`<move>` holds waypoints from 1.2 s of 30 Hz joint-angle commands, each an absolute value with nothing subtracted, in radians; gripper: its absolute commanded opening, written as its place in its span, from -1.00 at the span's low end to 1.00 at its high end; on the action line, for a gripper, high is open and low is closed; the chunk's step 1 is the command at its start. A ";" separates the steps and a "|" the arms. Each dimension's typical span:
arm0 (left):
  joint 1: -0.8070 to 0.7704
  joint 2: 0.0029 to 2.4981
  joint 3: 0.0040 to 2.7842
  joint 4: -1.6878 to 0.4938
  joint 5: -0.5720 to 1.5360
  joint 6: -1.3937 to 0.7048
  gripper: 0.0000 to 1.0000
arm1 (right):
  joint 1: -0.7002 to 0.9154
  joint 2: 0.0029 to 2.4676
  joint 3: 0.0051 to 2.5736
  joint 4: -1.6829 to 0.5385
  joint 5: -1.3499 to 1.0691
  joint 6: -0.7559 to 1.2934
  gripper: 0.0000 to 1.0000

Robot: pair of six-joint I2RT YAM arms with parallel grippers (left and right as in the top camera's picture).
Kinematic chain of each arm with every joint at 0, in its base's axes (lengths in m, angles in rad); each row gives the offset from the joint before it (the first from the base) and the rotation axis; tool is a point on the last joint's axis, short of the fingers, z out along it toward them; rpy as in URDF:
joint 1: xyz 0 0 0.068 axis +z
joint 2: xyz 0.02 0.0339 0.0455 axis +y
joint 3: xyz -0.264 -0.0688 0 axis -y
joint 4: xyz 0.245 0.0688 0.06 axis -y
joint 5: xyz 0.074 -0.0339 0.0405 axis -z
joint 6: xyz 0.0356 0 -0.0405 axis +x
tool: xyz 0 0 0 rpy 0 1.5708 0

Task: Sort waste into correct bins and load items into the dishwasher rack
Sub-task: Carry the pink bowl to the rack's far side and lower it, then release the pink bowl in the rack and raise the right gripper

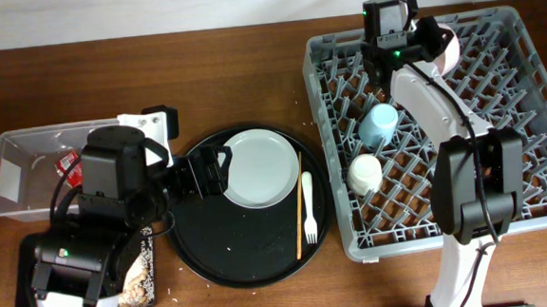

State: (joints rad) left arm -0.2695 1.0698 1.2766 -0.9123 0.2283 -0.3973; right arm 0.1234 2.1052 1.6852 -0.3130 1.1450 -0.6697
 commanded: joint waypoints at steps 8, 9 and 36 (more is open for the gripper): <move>-0.266 1.067 1.293 -0.910 0.221 -0.388 0.98 | 0.095 2.116 1.682 -0.314 1.189 -0.699 -0.92; -0.266 1.067 1.293 -0.910 0.221 -0.388 0.98 | 0.104 2.116 1.673 -0.318 1.179 -0.695 -0.92; -0.266 1.067 1.293 -0.910 0.221 -0.388 0.98 | 0.288 2.100 1.567 -0.294 1.157 -0.636 0.04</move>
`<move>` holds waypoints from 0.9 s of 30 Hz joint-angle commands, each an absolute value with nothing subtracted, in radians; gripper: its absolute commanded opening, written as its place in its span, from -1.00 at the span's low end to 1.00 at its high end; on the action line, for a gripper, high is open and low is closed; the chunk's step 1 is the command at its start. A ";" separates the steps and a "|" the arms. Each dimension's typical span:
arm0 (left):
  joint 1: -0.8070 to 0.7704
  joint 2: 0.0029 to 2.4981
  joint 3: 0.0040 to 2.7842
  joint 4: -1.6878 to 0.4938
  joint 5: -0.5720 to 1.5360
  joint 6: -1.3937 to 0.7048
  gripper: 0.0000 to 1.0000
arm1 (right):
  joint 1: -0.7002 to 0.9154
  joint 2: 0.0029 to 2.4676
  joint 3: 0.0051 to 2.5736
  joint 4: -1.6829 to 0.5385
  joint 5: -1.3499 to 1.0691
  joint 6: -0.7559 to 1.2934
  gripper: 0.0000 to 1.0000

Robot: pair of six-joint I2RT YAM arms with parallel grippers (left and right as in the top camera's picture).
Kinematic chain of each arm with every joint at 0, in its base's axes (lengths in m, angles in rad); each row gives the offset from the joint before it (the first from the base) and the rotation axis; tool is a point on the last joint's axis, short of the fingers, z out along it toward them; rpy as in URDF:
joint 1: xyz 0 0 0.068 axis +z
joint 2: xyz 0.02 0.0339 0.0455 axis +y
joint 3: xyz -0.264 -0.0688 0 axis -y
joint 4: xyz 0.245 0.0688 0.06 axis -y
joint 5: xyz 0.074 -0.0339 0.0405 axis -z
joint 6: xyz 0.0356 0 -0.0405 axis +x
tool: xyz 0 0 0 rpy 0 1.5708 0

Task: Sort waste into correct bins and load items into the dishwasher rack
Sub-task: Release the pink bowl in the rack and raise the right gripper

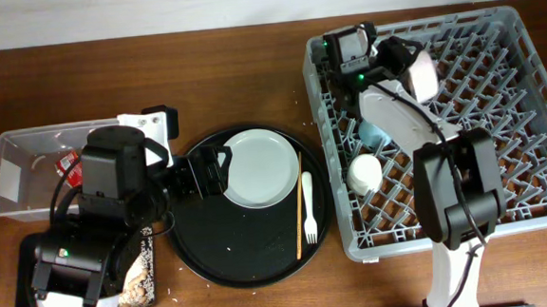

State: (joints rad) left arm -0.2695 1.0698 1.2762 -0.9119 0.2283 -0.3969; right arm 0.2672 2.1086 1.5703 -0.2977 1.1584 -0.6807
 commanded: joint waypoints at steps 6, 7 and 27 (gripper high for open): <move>-0.266 1.067 1.293 -0.910 0.221 -0.388 0.98 | 0.307 1.941 1.567 -0.375 1.006 -0.428 0.04; -0.266 1.067 1.293 -0.910 0.221 -0.388 0.98 | 0.300 1.890 1.567 -0.440 0.908 -0.350 0.04; -0.266 1.067 1.293 -0.910 0.221 -0.388 0.98 | -0.289 1.935 1.567 -0.597 -0.398 0.035 -0.92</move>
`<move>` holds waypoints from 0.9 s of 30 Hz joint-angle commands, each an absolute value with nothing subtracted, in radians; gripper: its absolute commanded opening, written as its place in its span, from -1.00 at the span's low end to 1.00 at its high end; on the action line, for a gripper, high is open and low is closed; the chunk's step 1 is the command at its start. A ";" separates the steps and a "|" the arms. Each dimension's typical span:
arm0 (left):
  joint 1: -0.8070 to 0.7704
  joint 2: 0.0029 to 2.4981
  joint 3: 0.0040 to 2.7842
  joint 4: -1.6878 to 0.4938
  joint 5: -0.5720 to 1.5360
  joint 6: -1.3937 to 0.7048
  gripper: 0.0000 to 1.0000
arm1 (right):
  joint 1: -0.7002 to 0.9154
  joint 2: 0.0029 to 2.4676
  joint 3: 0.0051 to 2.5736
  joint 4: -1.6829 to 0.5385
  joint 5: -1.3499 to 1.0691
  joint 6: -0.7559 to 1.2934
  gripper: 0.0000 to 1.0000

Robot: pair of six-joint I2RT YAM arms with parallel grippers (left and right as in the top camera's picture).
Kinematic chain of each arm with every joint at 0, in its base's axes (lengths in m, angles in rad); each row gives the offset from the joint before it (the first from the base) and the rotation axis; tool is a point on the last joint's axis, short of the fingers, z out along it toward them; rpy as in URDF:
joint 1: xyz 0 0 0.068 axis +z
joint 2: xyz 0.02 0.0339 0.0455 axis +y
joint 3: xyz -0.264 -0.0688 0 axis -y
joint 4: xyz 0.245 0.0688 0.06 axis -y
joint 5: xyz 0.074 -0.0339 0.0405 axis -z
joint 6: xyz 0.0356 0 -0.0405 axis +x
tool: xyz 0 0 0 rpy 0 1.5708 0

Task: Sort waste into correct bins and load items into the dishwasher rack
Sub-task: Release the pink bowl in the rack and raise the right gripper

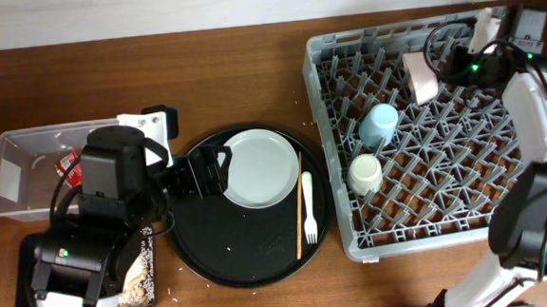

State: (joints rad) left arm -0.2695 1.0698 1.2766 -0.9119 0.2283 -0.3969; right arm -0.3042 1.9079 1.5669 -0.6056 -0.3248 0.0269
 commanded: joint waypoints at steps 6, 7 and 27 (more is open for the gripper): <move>-0.266 1.067 1.293 -0.910 0.221 -0.388 0.98 | -0.231 1.952 1.565 -0.639 -0.468 0.035 -0.90; -0.266 1.067 1.293 -0.910 0.221 -0.388 0.98 | -0.228 1.946 1.565 -0.649 -0.467 0.035 -0.90; -0.266 1.067 1.293 -0.910 0.221 -0.388 0.98 | 0.300 1.549 1.626 -1.151 -0.460 0.035 0.05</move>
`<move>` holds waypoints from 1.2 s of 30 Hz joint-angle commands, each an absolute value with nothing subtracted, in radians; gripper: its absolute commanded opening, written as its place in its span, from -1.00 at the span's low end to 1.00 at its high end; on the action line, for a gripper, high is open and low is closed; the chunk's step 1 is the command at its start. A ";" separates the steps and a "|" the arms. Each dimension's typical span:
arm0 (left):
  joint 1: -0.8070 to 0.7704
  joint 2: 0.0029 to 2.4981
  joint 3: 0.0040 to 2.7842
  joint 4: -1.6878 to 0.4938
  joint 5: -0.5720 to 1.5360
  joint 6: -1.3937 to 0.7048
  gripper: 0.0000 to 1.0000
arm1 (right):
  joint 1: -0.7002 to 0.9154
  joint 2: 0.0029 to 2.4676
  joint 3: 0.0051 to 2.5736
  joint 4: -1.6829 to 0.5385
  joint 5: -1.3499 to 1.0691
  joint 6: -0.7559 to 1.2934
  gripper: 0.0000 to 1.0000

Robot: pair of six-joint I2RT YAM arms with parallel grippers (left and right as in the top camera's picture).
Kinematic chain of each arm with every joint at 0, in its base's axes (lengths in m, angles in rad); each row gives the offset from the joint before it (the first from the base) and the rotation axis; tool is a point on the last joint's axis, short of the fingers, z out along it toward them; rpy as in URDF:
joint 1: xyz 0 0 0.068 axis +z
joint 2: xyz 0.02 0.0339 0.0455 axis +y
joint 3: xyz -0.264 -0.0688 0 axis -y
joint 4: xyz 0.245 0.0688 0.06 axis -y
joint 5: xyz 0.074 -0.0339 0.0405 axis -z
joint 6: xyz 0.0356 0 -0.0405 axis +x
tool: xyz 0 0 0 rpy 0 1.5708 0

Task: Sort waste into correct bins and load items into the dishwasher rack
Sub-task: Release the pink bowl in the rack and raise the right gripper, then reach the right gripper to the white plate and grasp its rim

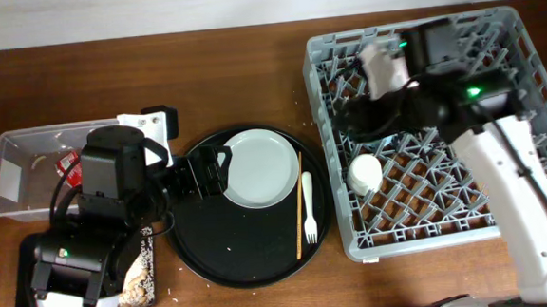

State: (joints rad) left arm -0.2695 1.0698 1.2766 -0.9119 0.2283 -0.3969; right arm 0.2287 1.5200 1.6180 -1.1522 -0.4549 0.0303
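Note:
The grey dishwasher rack (541,170) stands at the right. My right gripper (382,66) is over its far left part, shut on a pale pink cup (376,60) that shows blurred. A cream cup (365,174) sits in the rack's left side; the right arm covers the cells just above it. On the black tray (251,260) lie a white plate (263,166), a wooden chopstick (300,204) and a white fork (308,207). My left gripper (219,171) rests open at the plate's left rim.
A clear plastic bin (11,141) at the far left holds a red wrapper (67,164). A speckled flat packet (138,276) lies under the left arm. A white object (143,119) sits behind the left wrist. The right arm crosses the rack diagonally.
My right gripper has moved with the pink cup from the rack's far right area to its far left part. The arm now hides the blue cup. The left arm has not moved.
My right gripper held the pink cup over the rack's far middle, then slightly further left, then reached in from the far right corner with the cup near the middle. Now it holds the cup at the far left. The left gripper stayed at the plate throughout.

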 commanded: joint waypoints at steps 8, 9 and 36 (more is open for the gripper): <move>-0.266 1.067 1.293 -0.910 0.221 -0.388 0.98 | 0.509 1.703 1.626 -1.127 -0.283 0.138 0.21; -0.266 1.067 1.293 -0.910 0.221 -0.388 0.98 | 0.528 1.730 1.626 -1.114 -0.231 0.167 0.21; -0.266 1.067 1.293 -0.910 0.221 -0.388 0.98 | 0.564 2.090 1.536 -0.901 -0.120 0.309 0.06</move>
